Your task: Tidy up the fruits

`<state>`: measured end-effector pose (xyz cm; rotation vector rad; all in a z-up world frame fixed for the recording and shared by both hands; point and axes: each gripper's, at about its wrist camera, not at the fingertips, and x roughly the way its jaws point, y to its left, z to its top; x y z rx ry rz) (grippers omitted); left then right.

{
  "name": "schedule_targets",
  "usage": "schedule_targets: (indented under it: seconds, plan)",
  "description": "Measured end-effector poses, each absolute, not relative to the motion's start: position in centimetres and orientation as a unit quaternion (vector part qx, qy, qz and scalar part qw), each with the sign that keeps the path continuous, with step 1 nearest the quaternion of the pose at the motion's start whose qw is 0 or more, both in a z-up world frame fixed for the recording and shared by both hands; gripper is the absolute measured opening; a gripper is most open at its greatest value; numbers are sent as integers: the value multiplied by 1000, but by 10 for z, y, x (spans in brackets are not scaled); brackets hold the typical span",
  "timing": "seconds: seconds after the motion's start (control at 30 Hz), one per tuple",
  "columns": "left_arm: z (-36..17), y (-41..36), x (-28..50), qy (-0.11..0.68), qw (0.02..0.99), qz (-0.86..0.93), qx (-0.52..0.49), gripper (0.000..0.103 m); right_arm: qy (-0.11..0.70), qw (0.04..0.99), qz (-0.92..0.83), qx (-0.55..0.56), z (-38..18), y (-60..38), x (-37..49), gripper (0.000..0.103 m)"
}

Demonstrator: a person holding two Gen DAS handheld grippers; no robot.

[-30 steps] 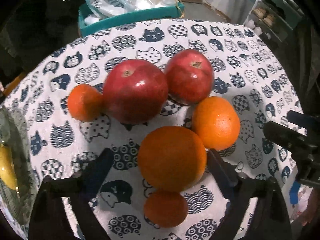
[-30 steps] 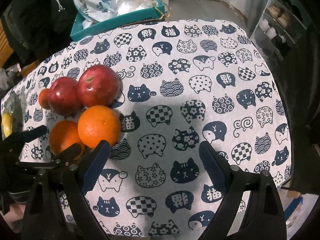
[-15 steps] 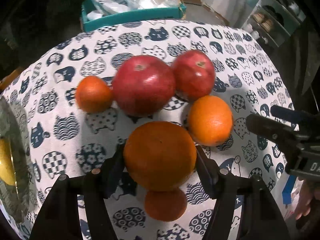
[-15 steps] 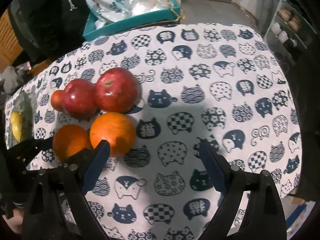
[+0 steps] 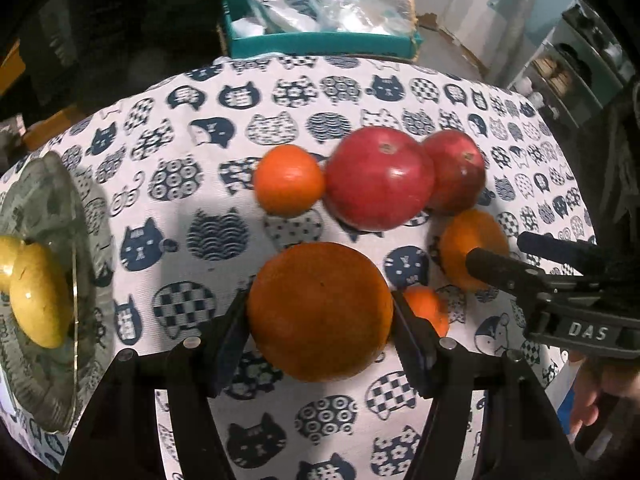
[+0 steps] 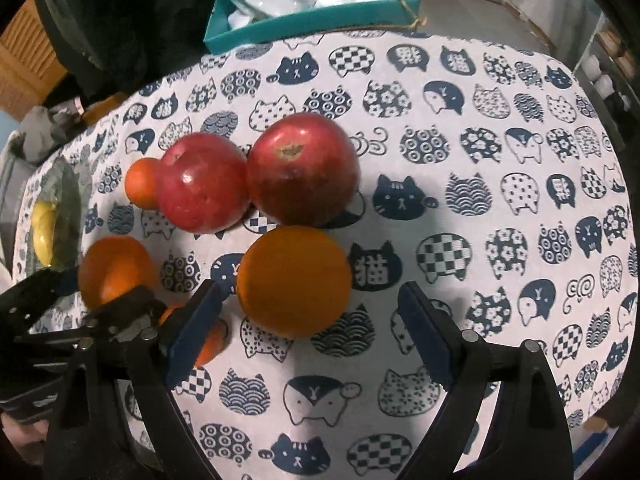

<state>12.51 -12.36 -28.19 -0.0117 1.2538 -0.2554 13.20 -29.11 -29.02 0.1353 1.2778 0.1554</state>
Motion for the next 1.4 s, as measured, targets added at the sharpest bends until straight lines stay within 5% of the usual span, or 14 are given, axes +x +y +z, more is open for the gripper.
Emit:
schedule_targets:
  seconds: [0.37,0.57,1.4]
  plan:
    - [-287,-109,125,590,800,-105,-11,68,602,794,57,64,-309,-285,144,85]
    - [-287,-109,125,591,800,-105,-12,68,607,783,84,106,-310,-288,144,65]
    - [-232,-97,107,540,835,-103,-8,68,507,860,53,-6,-238,-272,109,63]
